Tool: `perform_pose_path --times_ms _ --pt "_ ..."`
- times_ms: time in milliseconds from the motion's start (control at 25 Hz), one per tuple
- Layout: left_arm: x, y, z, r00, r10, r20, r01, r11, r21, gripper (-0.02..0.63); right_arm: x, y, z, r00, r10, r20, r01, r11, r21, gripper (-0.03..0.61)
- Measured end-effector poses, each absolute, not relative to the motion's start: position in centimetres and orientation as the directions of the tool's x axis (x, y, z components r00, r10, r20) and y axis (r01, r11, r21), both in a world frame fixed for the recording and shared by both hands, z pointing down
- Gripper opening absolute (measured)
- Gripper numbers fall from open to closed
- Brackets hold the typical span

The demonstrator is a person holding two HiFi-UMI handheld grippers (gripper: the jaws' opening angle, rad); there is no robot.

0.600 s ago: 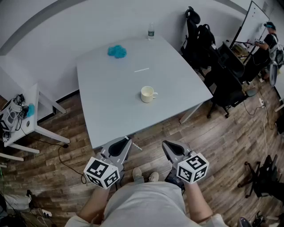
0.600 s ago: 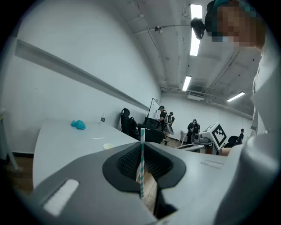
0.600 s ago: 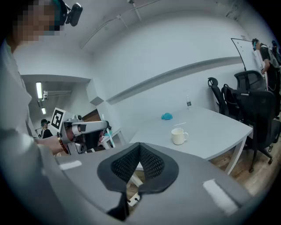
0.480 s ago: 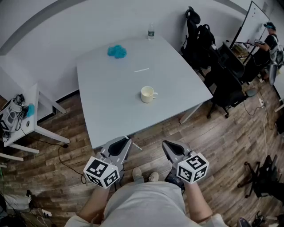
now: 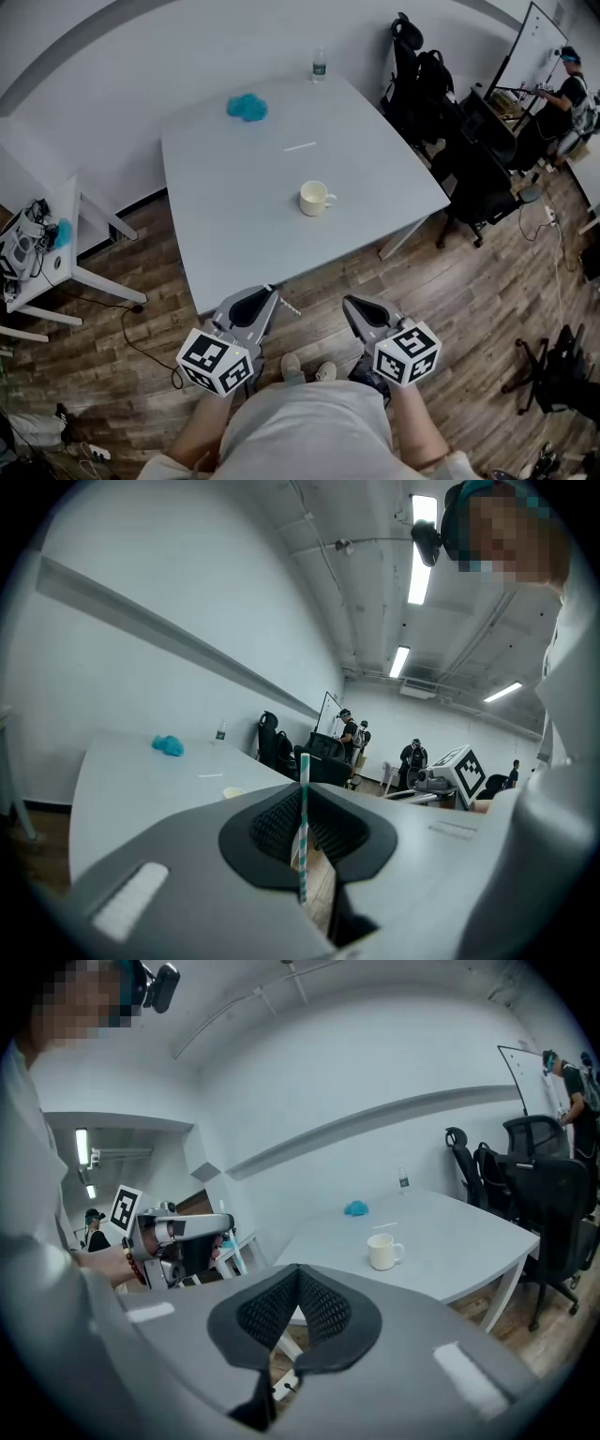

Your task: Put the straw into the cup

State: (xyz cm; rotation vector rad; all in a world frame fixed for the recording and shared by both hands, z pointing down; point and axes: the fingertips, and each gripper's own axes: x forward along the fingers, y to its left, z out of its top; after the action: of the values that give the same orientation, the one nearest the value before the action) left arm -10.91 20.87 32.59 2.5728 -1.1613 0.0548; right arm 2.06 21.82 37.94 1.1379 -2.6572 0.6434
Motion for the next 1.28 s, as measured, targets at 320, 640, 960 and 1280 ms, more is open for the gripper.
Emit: perform_pose_path --times_ms 320,640,960,1280 --pt "-12.7 20.9 32.3 0.687 -0.711 0.150 -0.721 -0.642 0.262 0.038 0.4 21.4 36.9 -0.671 -0.687 0.280 -0.739 0.589 -0.326 0.006" --pt "-13.4 21.2 32.4 0.715 -0.684 0.142 -0.694 -0.672 0.259 0.038 -0.2 22.1 37.4 -0.645 -0.714 0.273 -0.759 0.553 -0.344 0.006" --pt "-12.9 19.6 32.3 0.729 -0.672 0.130 -0.680 -0.688 0.252 0.038 0.3 20.8 37.7 -0.639 -0.725 0.257 -0.760 0.543 -0.356 0.006" --pt "-11.9 16.5 33.5 0.725 -0.671 0.152 -0.683 -0.677 0.274 0.038 1.0 17.5 38.8 -0.655 -0.704 0.277 -0.749 0.553 -0.364 0.006"
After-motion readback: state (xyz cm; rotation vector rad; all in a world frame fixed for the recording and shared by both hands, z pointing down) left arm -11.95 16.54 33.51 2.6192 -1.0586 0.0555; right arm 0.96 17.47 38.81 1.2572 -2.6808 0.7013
